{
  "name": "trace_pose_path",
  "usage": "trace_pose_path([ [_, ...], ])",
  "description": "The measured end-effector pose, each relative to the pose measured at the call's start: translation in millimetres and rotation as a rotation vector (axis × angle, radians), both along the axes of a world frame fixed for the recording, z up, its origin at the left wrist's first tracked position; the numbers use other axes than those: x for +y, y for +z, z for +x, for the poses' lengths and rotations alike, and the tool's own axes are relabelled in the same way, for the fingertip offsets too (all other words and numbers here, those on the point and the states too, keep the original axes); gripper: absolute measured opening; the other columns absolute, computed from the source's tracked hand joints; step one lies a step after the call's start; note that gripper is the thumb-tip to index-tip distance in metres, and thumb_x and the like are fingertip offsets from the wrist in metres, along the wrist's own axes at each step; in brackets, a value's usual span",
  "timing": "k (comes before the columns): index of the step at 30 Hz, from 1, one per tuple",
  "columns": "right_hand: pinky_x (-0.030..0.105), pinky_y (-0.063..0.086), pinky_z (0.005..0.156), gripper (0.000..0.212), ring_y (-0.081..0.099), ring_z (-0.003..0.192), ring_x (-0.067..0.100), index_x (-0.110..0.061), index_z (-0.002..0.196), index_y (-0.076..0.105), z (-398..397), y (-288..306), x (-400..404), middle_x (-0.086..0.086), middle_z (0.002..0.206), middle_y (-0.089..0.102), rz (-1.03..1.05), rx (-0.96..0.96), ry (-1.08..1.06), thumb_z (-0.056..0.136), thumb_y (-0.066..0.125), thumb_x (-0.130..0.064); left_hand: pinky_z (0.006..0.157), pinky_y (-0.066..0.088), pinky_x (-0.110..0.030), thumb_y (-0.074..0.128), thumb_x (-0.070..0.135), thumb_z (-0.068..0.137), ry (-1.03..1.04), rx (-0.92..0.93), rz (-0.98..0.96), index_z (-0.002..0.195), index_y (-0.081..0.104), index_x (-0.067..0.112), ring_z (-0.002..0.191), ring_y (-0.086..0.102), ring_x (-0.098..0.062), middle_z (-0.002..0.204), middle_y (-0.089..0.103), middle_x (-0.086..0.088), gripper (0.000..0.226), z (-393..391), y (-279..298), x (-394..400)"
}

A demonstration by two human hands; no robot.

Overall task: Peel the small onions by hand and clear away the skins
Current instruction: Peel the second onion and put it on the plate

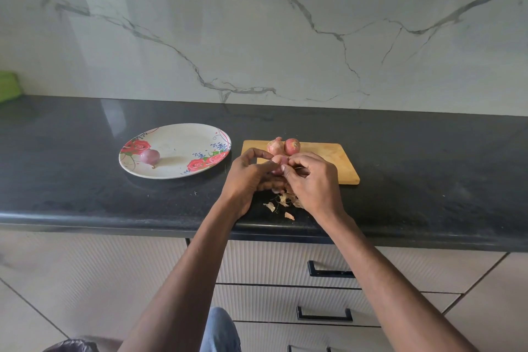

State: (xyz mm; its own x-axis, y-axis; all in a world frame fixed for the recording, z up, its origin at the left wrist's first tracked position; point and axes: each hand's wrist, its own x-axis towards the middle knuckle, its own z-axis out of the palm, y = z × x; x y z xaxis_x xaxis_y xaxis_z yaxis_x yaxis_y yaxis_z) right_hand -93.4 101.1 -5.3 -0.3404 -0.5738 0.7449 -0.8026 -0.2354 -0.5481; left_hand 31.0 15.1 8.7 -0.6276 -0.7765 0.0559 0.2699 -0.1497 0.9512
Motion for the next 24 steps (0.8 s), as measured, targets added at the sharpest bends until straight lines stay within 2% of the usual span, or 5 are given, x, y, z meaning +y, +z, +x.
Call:
trace_pose_path([
  [3, 0.043, 0.057, 0.062, 0.004, 0.066, 0.072, 0.017, -0.006, 0.081, 0.075, -0.4, -2.4, -1.8, 0.002, 0.082, 0.07, 0.004, 0.014, -0.017, 0.085, 0.076, -0.007, 0.066, 0.064, -0.036, 0.069, 0.011, 0.094, 0.016, 0.018, 0.014, 0.098, 0.054, 0.005, 0.071, 0.073, -0.031, 0.09, 0.071, -0.021, 0.016, -1.1, 0.6, 1.0],
  [10, 0.042, 0.054, 0.062, 0.011, 0.065, 0.071, 0.021, -0.002, 0.079, 0.077, -3.1, -2.3, -1.7, 0.005, 0.076, 0.07, -0.013, 0.044, -0.043, 0.087, 0.074, -0.008, 0.067, 0.063, -0.033, 0.067, 0.01, 0.095, 0.017, 0.038, -0.007, 0.095, 0.052, 0.005, 0.079, 0.074, -0.028, 0.089, 0.072, -0.02, 0.015, -0.3, -0.8, 2.2],
  [15, 0.033, 0.055, 0.066, 0.006, 0.066, 0.075, 0.011, -0.006, 0.083, 0.08, 0.4, 0.3, -0.4, 0.0, 0.081, 0.073, 0.01, -0.002, -0.024, 0.087, 0.076, -0.009, 0.064, 0.062, -0.031, 0.066, 0.009, 0.095, 0.033, 0.038, -0.011, 0.094, 0.052, 0.005, 0.08, 0.075, -0.026, 0.09, 0.073, -0.019, 0.014, 0.9, 0.2, 3.8],
  [24, 0.029, 0.055, 0.066, 0.007, 0.068, 0.074, 0.012, -0.004, 0.081, 0.08, -1.3, 1.4, 0.3, 0.002, 0.08, 0.074, 0.027, -0.069, -0.014, 0.086, 0.077, -0.008, 0.07, 0.064, -0.035, 0.068, 0.011, 0.094, 0.039, 0.002, -0.02, 0.095, 0.054, 0.005, 0.086, 0.075, -0.032, 0.093, 0.074, -0.02, 0.016, 0.7, -0.2, 3.1],
])
